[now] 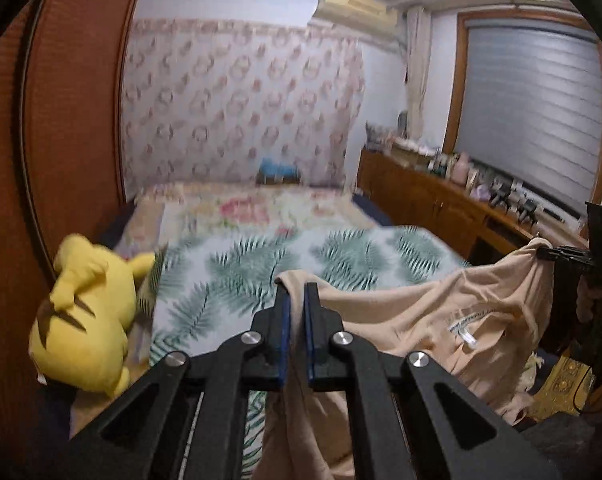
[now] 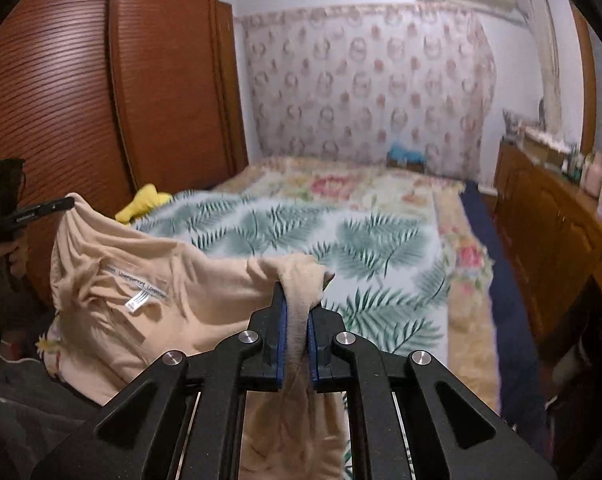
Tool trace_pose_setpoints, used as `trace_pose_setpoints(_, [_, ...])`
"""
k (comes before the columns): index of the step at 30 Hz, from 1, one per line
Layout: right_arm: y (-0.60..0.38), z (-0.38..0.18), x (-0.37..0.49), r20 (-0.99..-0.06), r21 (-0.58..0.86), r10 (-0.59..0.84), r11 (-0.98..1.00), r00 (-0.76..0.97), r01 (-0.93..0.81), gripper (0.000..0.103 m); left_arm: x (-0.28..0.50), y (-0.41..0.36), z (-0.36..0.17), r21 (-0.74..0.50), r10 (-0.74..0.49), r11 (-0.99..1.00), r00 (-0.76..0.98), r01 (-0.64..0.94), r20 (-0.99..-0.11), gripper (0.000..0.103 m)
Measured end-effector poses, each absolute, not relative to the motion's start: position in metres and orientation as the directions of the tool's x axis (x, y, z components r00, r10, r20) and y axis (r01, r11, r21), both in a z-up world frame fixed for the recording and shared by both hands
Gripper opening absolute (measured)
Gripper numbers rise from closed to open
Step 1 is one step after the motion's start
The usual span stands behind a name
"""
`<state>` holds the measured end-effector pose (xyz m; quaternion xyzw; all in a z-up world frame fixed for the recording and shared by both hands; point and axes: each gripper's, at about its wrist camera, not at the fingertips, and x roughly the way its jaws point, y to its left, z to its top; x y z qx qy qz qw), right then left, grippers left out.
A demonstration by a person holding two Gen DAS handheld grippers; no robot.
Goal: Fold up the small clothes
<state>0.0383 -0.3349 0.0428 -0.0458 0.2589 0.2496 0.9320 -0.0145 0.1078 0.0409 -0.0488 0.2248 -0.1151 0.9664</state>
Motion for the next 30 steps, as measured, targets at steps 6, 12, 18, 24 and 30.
trace_pose_setpoints(6, [-0.335,0.093,0.017,-0.416,0.014,0.460,0.866,0.784,-0.501,0.005,-0.040,0.105,0.090,-0.105,-0.238,0.971,0.922,0.216,-0.304,0.003])
trace_pose_setpoints(12, [-0.331,0.153,0.003,-0.338,-0.055,0.469,0.856,0.816,-0.514,0.005,-0.052,0.114,0.139,-0.058,-0.207,0.978,0.958,0.200,-0.198,0.003])
trace_pose_setpoints(18, [-0.328,0.221,-0.019,-0.221,-0.131,0.463,0.858,0.858,-0.497,0.005,-0.062,0.124,0.193,-0.013,-0.183,0.983,0.980,0.182,-0.084,0.003])
trace_pose_setpoints(24, [-0.319,0.285,-0.043,-0.134,-0.218,0.440,0.861,0.888,-0.460,0.005,-0.074,0.134,0.239,0.023,-0.170,0.985,0.985,0.170,0.011,0.003])
trace_pose_setpoints(30, [-0.315,0.335,-0.050,-0.067,-0.257,0.423,0.868,0.904,-0.425,0.005,-0.084,0.139,0.277,0.052,-0.158,0.987,0.983,0.153,0.092,0.003])
